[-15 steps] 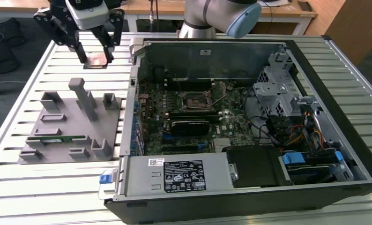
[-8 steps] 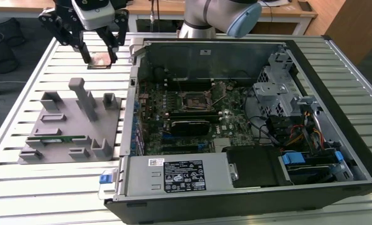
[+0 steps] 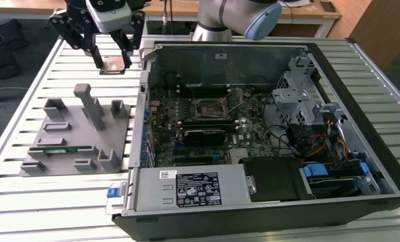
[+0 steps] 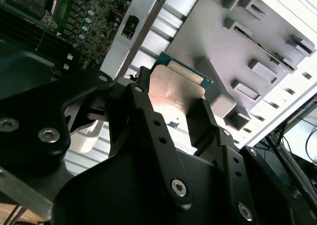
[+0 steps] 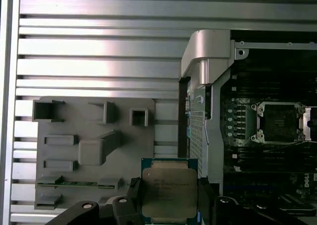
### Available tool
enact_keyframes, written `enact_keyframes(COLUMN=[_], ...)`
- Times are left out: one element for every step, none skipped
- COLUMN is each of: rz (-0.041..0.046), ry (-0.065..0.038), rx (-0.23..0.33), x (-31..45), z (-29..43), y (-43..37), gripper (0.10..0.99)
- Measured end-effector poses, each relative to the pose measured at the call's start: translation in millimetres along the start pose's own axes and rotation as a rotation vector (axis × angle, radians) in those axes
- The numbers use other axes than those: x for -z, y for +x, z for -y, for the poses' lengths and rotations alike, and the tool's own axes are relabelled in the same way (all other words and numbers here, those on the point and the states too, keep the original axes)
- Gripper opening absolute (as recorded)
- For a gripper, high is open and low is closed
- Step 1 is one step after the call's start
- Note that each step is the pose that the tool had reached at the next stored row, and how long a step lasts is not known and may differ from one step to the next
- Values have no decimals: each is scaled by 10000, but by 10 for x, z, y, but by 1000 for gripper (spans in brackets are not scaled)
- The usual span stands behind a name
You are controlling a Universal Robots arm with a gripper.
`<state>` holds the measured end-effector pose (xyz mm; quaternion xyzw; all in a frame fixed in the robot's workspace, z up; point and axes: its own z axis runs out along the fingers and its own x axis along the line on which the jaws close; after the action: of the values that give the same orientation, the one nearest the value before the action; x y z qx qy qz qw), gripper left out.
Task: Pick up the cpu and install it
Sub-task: 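Pick up the cpu and move it towards the insertion slot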
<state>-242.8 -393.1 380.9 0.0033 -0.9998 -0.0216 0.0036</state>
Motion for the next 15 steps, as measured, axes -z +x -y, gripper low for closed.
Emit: enact_keyframes(rz=[0,0,0,0,0,0,-1,-1,0,0,0,0,0,0,0], ry=[0,0,0,0,1,0,1,1,0,0,0,0,0,0,0], rx=[0,0,1,1,0,1,0,1,1,1,1,1,0,1,0], x=[-1,-1,-2,-3,-4,-5,-6,-6,-7,-8,-9,-9,-10,-10,-11], z=[0,0,0,0,0,0,0,0,-1,-1,-1,-1,-2,-2,-2], y=[-14,-29,-45,-58,-70,-84,-98,-110,-120,-131,-144,-156,-168,-180,-190], gripper=[541,541,541,541,541,541,541,541,541,541,541,541,541,541,541])
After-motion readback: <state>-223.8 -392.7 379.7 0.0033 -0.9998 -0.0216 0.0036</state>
